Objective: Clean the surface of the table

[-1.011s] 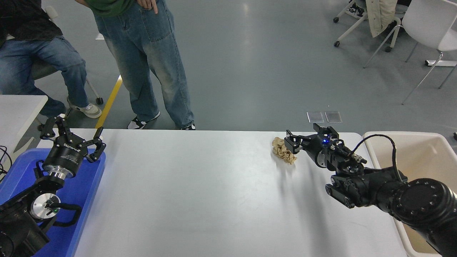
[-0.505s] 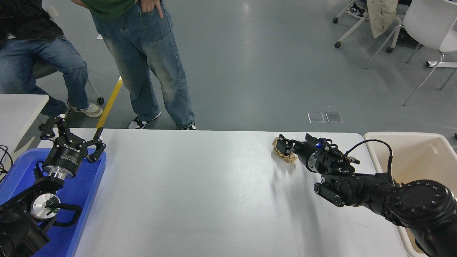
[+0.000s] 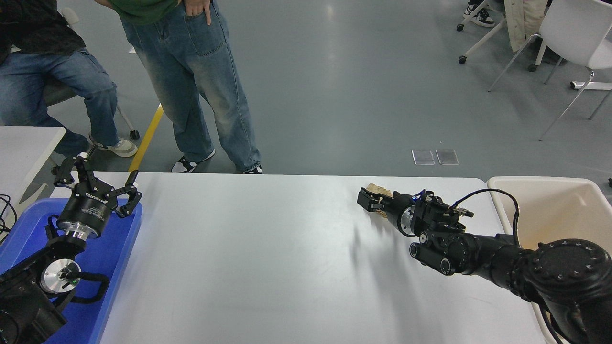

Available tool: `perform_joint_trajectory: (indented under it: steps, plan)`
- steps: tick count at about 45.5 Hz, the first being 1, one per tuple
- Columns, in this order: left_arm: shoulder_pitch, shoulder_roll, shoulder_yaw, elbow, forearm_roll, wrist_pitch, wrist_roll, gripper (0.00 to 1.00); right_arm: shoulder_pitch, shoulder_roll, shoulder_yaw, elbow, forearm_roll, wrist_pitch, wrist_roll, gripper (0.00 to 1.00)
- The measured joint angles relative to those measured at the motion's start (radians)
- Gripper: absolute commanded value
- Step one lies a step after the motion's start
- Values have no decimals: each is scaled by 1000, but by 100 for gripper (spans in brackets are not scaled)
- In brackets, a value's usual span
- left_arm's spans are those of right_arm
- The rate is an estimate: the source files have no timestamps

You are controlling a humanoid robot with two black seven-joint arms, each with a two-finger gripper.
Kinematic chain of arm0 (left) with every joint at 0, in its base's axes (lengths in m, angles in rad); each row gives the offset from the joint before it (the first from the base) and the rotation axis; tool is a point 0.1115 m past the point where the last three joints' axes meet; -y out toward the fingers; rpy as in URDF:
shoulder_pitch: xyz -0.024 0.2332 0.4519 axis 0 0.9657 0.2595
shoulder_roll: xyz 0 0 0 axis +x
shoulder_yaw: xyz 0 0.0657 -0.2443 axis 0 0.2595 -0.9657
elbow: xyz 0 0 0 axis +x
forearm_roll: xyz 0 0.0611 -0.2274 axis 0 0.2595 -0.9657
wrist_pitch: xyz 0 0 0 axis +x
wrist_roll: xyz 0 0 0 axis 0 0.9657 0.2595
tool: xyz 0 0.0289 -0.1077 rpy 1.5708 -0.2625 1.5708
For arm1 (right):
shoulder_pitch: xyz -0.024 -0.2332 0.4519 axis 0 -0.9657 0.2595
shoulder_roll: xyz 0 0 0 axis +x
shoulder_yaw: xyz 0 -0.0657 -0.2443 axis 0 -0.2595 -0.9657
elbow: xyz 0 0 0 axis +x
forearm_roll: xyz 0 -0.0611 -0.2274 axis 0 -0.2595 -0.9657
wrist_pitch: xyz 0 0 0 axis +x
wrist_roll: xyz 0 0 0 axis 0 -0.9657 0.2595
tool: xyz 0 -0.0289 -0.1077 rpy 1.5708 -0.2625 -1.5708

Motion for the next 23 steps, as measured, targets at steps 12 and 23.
perform_joint_trajectory:
  steps: [12,23]
  plan:
    - [-1,0,0,0,0,0,0,100,-22,0,-42,-19,-3,0,-1,95]
    - [-1,0,0,0,0,0,0,100,-37,0,-70,-31,-4,-4,-1,85]
